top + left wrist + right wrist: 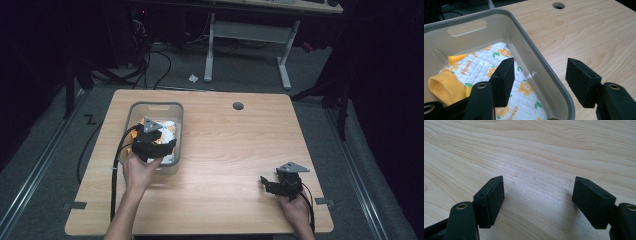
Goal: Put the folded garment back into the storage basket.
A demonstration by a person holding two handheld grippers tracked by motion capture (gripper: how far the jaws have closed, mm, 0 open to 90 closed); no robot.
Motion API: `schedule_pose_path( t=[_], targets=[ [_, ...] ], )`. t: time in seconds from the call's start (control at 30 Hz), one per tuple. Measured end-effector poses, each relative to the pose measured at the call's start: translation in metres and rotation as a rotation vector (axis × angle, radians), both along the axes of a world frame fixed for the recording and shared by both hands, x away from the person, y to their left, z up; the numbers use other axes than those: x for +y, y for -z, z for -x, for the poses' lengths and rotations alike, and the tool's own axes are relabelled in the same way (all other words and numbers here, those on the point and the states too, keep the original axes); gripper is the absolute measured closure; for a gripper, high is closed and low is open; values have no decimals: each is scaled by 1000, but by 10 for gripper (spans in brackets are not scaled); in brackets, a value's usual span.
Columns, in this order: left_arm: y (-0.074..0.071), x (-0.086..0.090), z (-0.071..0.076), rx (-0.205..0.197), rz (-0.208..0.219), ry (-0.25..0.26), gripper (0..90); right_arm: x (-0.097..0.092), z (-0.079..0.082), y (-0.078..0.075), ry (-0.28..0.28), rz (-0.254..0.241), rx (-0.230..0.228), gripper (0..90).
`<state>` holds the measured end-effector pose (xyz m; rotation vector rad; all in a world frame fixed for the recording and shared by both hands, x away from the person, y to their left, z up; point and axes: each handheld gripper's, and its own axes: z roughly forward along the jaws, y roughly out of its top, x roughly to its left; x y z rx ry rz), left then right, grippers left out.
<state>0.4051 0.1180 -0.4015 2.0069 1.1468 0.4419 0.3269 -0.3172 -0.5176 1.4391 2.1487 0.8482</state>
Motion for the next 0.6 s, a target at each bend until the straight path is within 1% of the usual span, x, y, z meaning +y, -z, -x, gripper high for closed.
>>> schedule_pose_path(
  t=[0.07, 0.2, 0.37, 0.43, 0.6],
  targets=[
    [1, -1, 3, 0, 7, 5, 405, 0, 0, 0, 0, 0, 0, 258],
    [2, -4, 6, 2, 6, 14, 403, 0, 0, 0, 0, 0, 0, 258],
    [4, -9, 11, -8, -5, 26, 401, 0, 0, 0, 0, 1, 1, 258],
    [5, -11, 13, -11, 2, 30, 401, 0, 0, 0, -1, 1, 0, 258],
    [9, -14, 17, 4, 11, 47, 401, 0, 0, 0, 0, 1, 1, 258]
  ],
)
